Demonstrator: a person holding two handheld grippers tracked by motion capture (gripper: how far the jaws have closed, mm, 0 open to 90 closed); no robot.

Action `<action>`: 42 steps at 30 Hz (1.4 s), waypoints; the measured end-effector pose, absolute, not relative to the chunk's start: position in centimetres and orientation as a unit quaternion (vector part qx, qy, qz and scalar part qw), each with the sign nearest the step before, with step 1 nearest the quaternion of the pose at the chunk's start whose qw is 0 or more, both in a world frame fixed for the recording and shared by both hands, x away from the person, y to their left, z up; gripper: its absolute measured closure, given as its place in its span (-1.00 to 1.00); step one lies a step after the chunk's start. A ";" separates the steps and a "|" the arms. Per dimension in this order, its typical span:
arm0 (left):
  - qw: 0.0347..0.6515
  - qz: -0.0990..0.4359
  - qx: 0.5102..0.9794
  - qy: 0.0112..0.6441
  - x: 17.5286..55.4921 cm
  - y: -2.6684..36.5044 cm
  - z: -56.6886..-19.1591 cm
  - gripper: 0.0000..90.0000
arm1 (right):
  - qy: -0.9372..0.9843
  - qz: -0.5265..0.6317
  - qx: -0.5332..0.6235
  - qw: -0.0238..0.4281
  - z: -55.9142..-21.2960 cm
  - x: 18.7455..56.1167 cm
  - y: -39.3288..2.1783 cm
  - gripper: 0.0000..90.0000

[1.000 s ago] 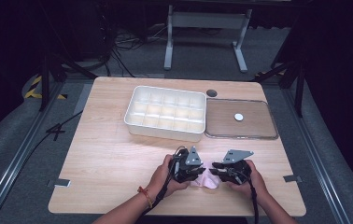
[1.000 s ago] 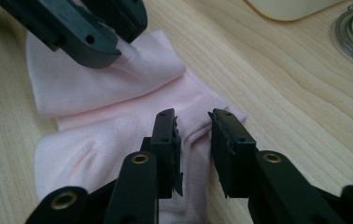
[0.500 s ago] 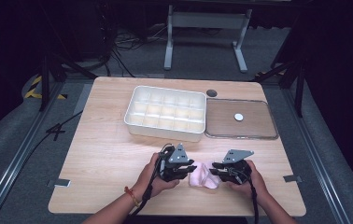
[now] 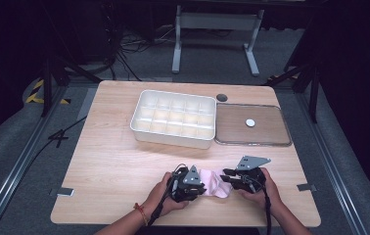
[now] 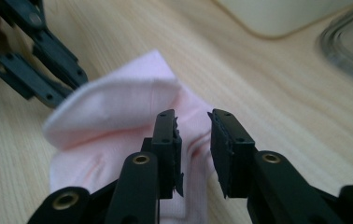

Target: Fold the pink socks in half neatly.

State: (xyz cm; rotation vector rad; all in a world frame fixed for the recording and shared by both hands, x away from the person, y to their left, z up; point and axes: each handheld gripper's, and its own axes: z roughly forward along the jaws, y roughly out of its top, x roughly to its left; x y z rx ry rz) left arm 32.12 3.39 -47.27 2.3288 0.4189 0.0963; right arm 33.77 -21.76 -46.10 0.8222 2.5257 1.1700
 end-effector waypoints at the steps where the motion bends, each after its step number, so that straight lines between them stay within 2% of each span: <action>1: 0.379 0.037 0.910 0.164 32.1 3.4 -47.3 0.75 | 0.858 0.413 0.279 0.126 -45.5 33.6 -21.8 0.65; 6: 0.376 0.037 0.911 0.166 32.1 3.4 -47.3 0.75 | 0.842 0.458 0.249 0.139 -43.2 32.3 -21.0 0.78; 10: 0.381 0.035 0.909 0.167 32.1 3.4 -47.4 0.75 | 0.845 0.467 0.228 0.127 -42.7 31.9 -20.0 0.88; 18: 0.381 0.038 0.909 0.163 32.2 3.5 -47.4 0.75 | 0.877 0.422 0.200 0.113 -43.8 31.7 -18.2 0.95; 24: 0.375 0.039 0.911 0.165 32.1 3.5 -47.4 0.74 | 0.902 0.358 0.201 0.130 -45.4 31.7 -19.1 0.91; 30: 0.376 0.041 0.910 0.168 32.1 3.4 -47.4 0.73 | 0.909 0.339 0.208 0.124 -46.3 31.9 -20.0 0.93; 31: 0.376 0.041 0.910 0.168 32.1 3.4 -47.4 0.71 | 0.909 0.339 0.208 0.124 -46.3 31.9 -20.0 0.93; 35: 0.374 0.048 0.907 0.189 32.3 3.8 -47.3 0.38 | 0.909 0.341 0.209 0.116 -46.5 32.1 -19.9 0.94; 37: 0.377 0.043 0.901 0.210 32.5 4.1 -47.3 0.28 | 0.908 0.343 0.212 0.115 -46.6 32.2 -20.0 0.94; 42: 0.375 0.029 0.896 0.238 32.8 4.6 -47.5 0.15 | 0.906 0.346 0.211 0.120 -46.7 32.1 -19.9 0.96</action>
